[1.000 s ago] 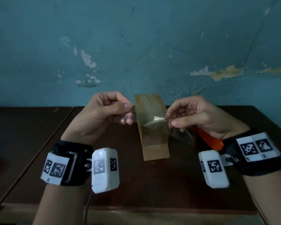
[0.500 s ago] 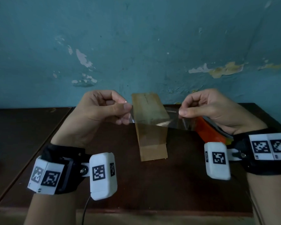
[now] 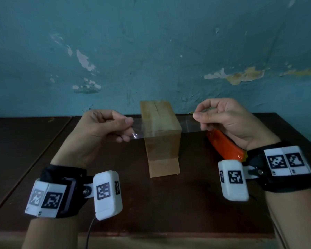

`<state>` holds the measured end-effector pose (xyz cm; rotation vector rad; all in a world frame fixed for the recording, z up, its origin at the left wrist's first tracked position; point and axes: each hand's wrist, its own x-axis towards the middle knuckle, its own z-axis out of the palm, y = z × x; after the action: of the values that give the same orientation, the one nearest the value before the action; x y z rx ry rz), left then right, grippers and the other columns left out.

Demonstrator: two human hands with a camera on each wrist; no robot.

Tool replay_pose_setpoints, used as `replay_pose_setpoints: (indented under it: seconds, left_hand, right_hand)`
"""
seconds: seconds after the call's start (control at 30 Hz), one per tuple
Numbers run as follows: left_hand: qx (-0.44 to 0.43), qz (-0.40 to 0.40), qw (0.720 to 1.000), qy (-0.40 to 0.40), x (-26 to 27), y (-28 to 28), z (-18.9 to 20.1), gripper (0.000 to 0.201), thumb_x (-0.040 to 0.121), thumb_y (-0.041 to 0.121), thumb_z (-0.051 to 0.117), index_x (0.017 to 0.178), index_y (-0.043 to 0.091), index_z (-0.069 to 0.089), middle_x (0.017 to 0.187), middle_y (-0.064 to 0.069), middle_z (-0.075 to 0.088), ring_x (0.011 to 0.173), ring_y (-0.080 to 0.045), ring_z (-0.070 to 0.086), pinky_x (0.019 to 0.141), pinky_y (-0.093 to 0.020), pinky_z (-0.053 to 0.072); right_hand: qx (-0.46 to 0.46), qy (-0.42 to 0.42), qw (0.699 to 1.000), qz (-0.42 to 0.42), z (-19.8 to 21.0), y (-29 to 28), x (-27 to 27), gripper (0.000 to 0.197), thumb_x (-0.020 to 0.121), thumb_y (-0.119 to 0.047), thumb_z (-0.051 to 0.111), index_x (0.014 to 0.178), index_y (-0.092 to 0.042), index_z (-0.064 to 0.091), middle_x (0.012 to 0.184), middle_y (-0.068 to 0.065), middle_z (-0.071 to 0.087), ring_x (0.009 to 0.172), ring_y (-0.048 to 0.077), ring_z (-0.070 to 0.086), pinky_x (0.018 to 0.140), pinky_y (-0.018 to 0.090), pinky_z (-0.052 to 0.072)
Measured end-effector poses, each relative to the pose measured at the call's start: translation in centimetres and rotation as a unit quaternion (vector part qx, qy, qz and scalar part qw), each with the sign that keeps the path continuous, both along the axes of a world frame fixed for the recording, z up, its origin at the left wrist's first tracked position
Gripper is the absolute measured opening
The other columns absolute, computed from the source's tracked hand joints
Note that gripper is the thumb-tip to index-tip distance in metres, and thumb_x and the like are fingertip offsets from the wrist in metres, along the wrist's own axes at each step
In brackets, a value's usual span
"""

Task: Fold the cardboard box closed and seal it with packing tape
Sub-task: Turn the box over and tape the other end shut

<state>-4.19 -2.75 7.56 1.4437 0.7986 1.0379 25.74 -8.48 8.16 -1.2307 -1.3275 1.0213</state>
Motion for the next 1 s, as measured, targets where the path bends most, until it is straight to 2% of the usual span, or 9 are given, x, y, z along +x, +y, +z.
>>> replay_pose_setpoints:
  seconds: [0.1, 0.2, 0.3, 0.47, 0.53, 0.67, 0.8, 0.93, 1.0]
  left_hand:
    - [-0.008, 0.017, 1.000, -0.007, 0.7, 0.0, -0.2, 0.021, 0.066, 0.030, 0.079, 0.061, 0.011, 0.071, 0.061, -0.010, 0.070, 0.049, -0.012, 0.062, 0.048, -0.016, 0.048]
    - [-0.010, 0.041, 0.999, -0.011, 1.4, 0.3, -0.4, 0.027, 0.069, 0.027, 0.079, 0.061, 0.005, 0.066, 0.056, -0.010, 0.067, 0.044, -0.011, 0.057, 0.046, -0.016, 0.045]
    - [-0.008, 0.047, 0.999, -0.001, 1.5, 0.4, -0.9, 0.020, 0.072, 0.023, 0.078, 0.060, 0.008, 0.070, 0.057, -0.009, 0.067, 0.044, -0.012, 0.057, 0.045, -0.016, 0.044]
    - [-0.025, 0.049, 0.998, -0.005, 1.4, 0.2, -2.2, 0.020, 0.073, 0.022, 0.077, 0.062, 0.008, 0.069, 0.057, -0.007, 0.066, 0.047, -0.012, 0.056, 0.048, -0.017, 0.043]
    - [-0.041, 0.047, 0.998, -0.015, 1.6, 0.2, -2.4, 0.019, 0.073, 0.021, 0.078, 0.060, 0.010, 0.069, 0.058, -0.007, 0.067, 0.047, -0.011, 0.056, 0.048, -0.017, 0.043]
    - [-0.051, 0.058, 0.996, -0.032, 2.0, 0.2, -2.3, 0.021, 0.074, 0.018, 0.077, 0.065, 0.003, 0.065, 0.057, -0.005, 0.066, 0.046, -0.010, 0.055, 0.047, -0.016, 0.042]
    - [-0.051, 0.061, 0.996, -0.037, 2.2, 0.3, -2.2, 0.021, 0.074, 0.016, 0.077, 0.064, 0.003, 0.065, 0.055, -0.005, 0.065, 0.045, -0.010, 0.054, 0.046, -0.016, 0.040]
    - [-0.044, 0.073, 0.996, -0.028, 2.0, 0.2, -2.0, 0.020, 0.074, 0.016, 0.077, 0.061, 0.006, 0.065, 0.054, -0.004, 0.065, 0.043, -0.008, 0.052, 0.045, -0.016, 0.039]
    - [-0.041, 0.081, 0.995, -0.029, 1.8, 0.3, -2.0, 0.020, 0.073, 0.016, 0.077, 0.060, 0.007, 0.066, 0.054, -0.004, 0.065, 0.042, -0.008, 0.052, 0.044, -0.015, 0.039]
  right_hand:
    - [-0.018, -0.010, 1.000, 0.001, -0.1, 0.1, 0.2, 0.035, 0.070, -0.022, 0.079, 0.099, -0.005, 0.069, 0.064, 0.006, 0.069, 0.060, 0.012, 0.065, 0.064, 0.027, 0.048]
    - [-0.024, -0.003, 1.000, -0.007, -0.1, 0.1, 0.3, 0.037, 0.069, -0.022, 0.080, 0.100, -0.004, 0.068, 0.063, 0.006, 0.068, 0.059, 0.011, 0.064, 0.059, 0.021, 0.049]
    - [-0.031, 0.006, 0.999, -0.016, -0.2, 0.3, 0.3, 0.041, 0.068, -0.019, 0.080, 0.103, -0.002, 0.066, 0.063, 0.006, 0.069, 0.057, 0.011, 0.064, 0.057, 0.020, 0.049]
    - [-0.035, -0.007, 0.999, -0.024, -0.5, 0.5, 0.1, 0.039, 0.068, -0.020, 0.081, 0.101, -0.005, 0.067, 0.064, 0.007, 0.069, 0.058, 0.012, 0.065, 0.060, 0.026, 0.044]
    - [-0.035, -0.004, 0.999, -0.026, -0.5, 0.5, 0.2, 0.039, 0.068, -0.020, 0.081, 0.101, -0.006, 0.067, 0.065, 0.007, 0.069, 0.058, 0.012, 0.065, 0.060, 0.025, 0.043]
    - [-0.027, 0.004, 0.999, -0.036, -0.5, 0.5, 0.3, 0.037, 0.067, -0.020, 0.081, 0.099, -0.008, 0.067, 0.064, 0.006, 0.068, 0.057, 0.010, 0.063, 0.057, 0.022, 0.042]
    - [-0.029, 0.010, 0.999, -0.043, -0.5, 0.6, 0.2, 0.038, 0.066, -0.020, 0.080, 0.099, -0.008, 0.066, 0.063, 0.004, 0.068, 0.054, 0.007, 0.062, 0.054, 0.019, 0.042]
    - [-0.025, 0.011, 0.999, -0.045, -0.7, 0.7, -0.1, 0.033, 0.069, -0.018, 0.080, 0.096, -0.007, 0.065, 0.061, 0.005, 0.067, 0.050, 0.005, 0.059, 0.052, 0.018, 0.039]
    - [-0.021, 0.005, 0.999, -0.046, -0.8, 0.8, -0.3, 0.026, 0.075, -0.013, 0.080, 0.096, -0.006, 0.065, 0.060, 0.005, 0.067, 0.050, 0.005, 0.059, 0.050, 0.017, 0.039]
